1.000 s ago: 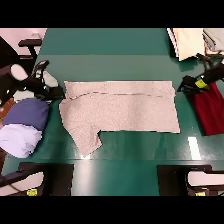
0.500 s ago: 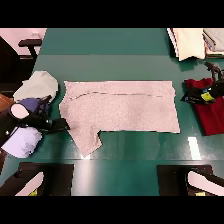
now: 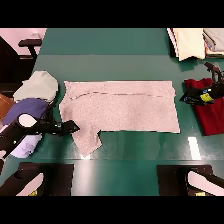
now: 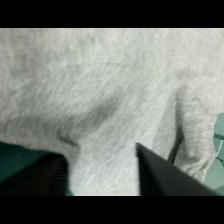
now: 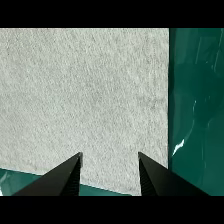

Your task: Fold the shirts.

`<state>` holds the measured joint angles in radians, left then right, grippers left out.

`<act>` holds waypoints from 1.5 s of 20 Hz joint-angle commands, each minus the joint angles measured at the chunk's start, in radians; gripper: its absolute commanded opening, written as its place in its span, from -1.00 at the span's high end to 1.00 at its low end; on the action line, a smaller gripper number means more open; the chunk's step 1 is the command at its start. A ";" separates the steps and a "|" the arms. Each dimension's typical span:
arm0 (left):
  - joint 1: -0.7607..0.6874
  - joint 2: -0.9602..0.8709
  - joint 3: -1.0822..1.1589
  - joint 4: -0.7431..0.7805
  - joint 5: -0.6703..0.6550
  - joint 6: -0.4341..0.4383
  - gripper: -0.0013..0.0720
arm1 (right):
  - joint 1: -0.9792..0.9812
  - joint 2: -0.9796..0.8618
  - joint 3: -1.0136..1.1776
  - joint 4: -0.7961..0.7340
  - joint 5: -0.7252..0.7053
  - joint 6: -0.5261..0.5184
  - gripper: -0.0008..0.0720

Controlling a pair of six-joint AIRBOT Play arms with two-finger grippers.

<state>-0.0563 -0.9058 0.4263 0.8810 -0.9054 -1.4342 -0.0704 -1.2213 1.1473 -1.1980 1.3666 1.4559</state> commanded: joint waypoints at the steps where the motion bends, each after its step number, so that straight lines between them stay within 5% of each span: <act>1: -0.024 0.001 0.002 -0.012 0.034 -0.006 0.86 | -0.012 0.001 -0.001 -0.007 0.046 0.000 -0.14; 6: -0.024 0.001 0.084 0.014 -0.053 -0.005 0.91 | -0.170 0.055 -0.160 -0.010 0.079 -0.018 -0.16; 8: -0.024 0.001 0.098 0.013 -0.050 -0.005 0.91 | -0.264 0.086 -0.295 -0.005 0.043 -0.018 -0.55; 11: -0.024 0.001 0.098 0.012 -0.027 -0.006 0.91 | -0.357 0.071 -0.447 0.034 0.002 -0.052 -0.52; 13: -0.024 0.001 0.098 0.008 -0.031 -0.006 0.91 | -0.362 0.042 -0.507 0.109 -0.036 -0.098 -0.24; 18: -0.024 0.001 0.098 0.009 -0.037 -0.007 0.91 | -0.244 -0.043 -0.509 0.179 -0.126 -0.111 -0.19; 21: -0.024 0.002 0.103 0.015 -0.078 -0.011 0.92 | -0.150 -0.074 -0.456 0.171 -0.116 -0.116 0.62; 23: -0.024 0.029 0.115 0.088 -0.174 -0.035 0.92 | -0.114 -0.046 -0.425 0.124 -0.092 -0.115 0.84; 27: -0.024 0.219 0.115 0.314 -0.374 -0.146 0.92 | -0.126 0.132 -0.416 0.000 0.022 -0.113 0.94; 30: -0.024 0.370 0.116 0.274 -0.513 -0.187 0.92 | -0.171 0.284 -0.416 -0.130 0.139 -0.103 0.94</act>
<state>-0.0799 -0.6559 0.5407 1.1221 -1.2697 -1.5616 -0.2192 -1.0527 0.7265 -1.2129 1.3983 1.3445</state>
